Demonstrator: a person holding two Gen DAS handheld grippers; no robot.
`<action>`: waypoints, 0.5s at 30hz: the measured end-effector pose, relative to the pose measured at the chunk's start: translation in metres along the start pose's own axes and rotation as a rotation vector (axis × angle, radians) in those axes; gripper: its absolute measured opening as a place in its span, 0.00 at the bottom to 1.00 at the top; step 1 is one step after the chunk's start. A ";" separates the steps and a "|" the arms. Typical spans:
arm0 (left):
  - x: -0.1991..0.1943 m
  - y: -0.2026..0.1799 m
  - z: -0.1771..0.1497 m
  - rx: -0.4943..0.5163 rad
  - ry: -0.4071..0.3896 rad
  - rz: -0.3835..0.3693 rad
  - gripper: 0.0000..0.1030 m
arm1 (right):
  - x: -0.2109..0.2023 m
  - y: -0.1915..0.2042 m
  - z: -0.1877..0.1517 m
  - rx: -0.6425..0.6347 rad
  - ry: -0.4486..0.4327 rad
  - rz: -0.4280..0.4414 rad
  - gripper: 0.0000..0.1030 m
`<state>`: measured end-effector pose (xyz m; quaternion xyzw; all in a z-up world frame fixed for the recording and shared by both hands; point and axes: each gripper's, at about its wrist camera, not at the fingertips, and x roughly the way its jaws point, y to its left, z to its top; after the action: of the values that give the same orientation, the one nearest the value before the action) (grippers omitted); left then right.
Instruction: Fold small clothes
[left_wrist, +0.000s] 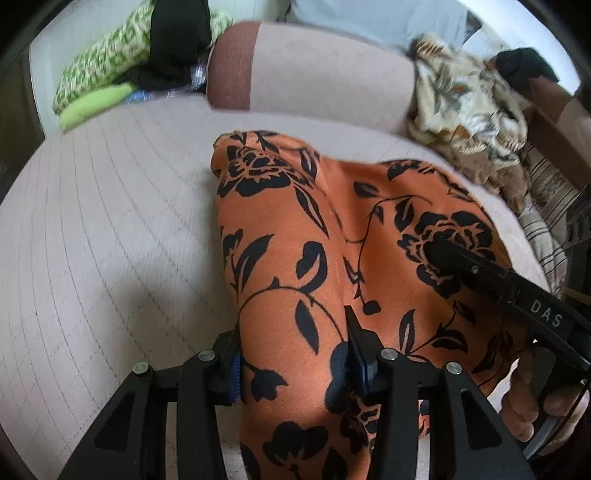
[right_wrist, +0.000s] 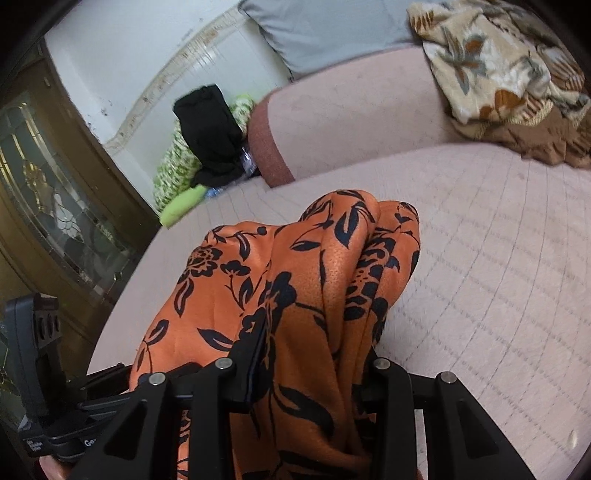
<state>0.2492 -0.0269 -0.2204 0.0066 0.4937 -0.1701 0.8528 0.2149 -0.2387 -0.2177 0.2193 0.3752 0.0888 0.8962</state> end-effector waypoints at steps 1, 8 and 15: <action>0.005 0.002 -0.002 -0.007 0.018 0.004 0.50 | 0.005 -0.001 -0.002 0.006 0.016 -0.005 0.37; 0.013 0.005 -0.001 -0.002 0.022 0.057 0.69 | 0.029 -0.017 -0.006 0.043 0.122 -0.051 0.41; 0.009 0.001 0.008 0.044 -0.011 0.113 0.73 | 0.032 -0.025 0.001 0.071 0.166 -0.041 0.49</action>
<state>0.2602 -0.0301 -0.2241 0.0521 0.4842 -0.1325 0.8633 0.2378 -0.2514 -0.2487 0.2353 0.4558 0.0750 0.8551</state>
